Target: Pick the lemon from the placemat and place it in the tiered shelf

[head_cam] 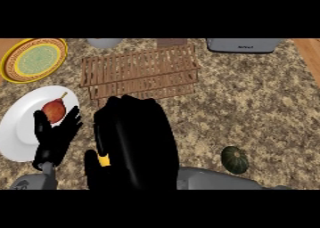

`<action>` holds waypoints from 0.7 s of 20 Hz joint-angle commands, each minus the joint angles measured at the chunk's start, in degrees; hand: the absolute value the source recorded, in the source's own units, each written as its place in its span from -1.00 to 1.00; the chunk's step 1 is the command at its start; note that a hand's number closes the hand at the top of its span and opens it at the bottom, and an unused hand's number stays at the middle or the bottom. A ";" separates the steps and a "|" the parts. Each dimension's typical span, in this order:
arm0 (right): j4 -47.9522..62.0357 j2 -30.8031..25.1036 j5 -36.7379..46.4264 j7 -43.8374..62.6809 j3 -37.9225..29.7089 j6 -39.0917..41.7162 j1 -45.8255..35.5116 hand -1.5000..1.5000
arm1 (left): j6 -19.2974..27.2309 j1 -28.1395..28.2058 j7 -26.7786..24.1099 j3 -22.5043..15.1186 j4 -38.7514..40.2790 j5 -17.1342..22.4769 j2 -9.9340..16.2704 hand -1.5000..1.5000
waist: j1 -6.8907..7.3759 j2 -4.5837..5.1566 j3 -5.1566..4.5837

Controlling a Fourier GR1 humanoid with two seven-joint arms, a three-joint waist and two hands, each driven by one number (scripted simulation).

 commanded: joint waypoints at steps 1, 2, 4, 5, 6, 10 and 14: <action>-1.79 0.34 -2.04 14.92 -4.79 2.66 -12.65 1.00 | 0.52 1.60 -1.42 -0.03 -0.48 -0.23 -0.85 0.00 | -0.41 0.27 0.04; -1.35 0.34 -3.72 15.65 -7.12 5.05 -14.59 1.00 | 1.51 1.56 -1.56 -0.90 -0.51 -0.91 -2.15 0.00 | -0.69 0.28 0.05; 1.45 0.33 -4.11 17.82 -6.99 1.20 -18.80 1.00 | 1.23 -1.15 0.73 0.29 0.01 -0.66 -0.25 0.00 | -0.58 0.39 0.04; 4.19 0.33 -5.36 17.49 -9.88 2.42 -21.24 1.00 | -0.51 0.13 -1.20 1.18 0.82 0.41 0.46 0.00 | -0.27 0.44 -0.01; 5.36 0.33 -6.54 15.91 -13.15 2.38 -22.19 1.00 | -0.36 0.95 0.48 -0.32 -2.12 -0.19 0.18 0.00 | -0.15 0.43 0.08; 12.89 0.33 -7.30 13.60 -20.86 4.57 -30.13 1.00 | 0.00 0.68 -0.27 0.70 -1.57 0.09 0.17 0.00 | -0.66 0.62 0.07; 22.75 0.33 -7.02 5.09 -26.08 4.02 -33.31 1.00 | 0.35 1.16 -2.57 0.74 0.27 -0.28 -1.11 0.00 | -0.80 0.98 0.09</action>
